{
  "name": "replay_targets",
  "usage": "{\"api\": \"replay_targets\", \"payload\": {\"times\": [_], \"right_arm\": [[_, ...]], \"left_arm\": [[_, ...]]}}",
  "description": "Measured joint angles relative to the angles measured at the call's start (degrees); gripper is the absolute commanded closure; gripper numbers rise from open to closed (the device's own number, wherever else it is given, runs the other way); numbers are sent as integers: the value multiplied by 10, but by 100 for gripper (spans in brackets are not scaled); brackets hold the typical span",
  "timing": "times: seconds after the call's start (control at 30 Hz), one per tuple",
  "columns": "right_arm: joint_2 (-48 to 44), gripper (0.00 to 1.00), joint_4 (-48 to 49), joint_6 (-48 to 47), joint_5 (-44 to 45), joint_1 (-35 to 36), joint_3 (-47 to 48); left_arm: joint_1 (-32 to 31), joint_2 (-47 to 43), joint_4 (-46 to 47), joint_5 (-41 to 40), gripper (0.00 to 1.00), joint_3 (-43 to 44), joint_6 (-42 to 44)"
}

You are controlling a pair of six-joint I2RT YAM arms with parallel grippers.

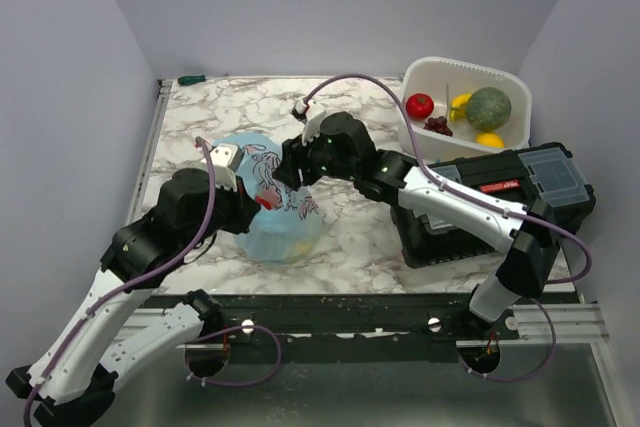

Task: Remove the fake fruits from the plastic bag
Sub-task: Adjust the plastic bag at the center of the board, then take out the fake fruit from the plastic bag.

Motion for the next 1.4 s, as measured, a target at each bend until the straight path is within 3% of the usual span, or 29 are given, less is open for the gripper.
{"api": "replay_targets", "payload": {"times": [0.2,0.37,0.5,0.6,0.7,0.87,0.97,1.17,1.4], "right_arm": [[28,38,-35,-12,73,0,70],[27,35,-62,-14,149,0,71],[14,35,-69,-21,173,0,70],[-12,39,-67,-27,168,0,62],[-44,51,-51,-28,143,0,42],[-69,57,-1,-16,71,0,-20],[-74,60,34,-3,32,12,-99],[-74,69,86,13,26,74,-227],[-74,61,152,25,80,128,-330]], "left_arm": [[115,129,-7,3,100,135,76],[126,254,-15,52,100,282,130],[122,286,-18,117,100,331,142],[87,256,-18,145,100,289,142],[50,191,-25,156,100,183,135],[45,86,-45,139,100,20,103],[45,36,-63,134,100,-33,82],[45,-30,-61,134,100,-73,45],[45,-38,-67,131,100,-89,18]]}}
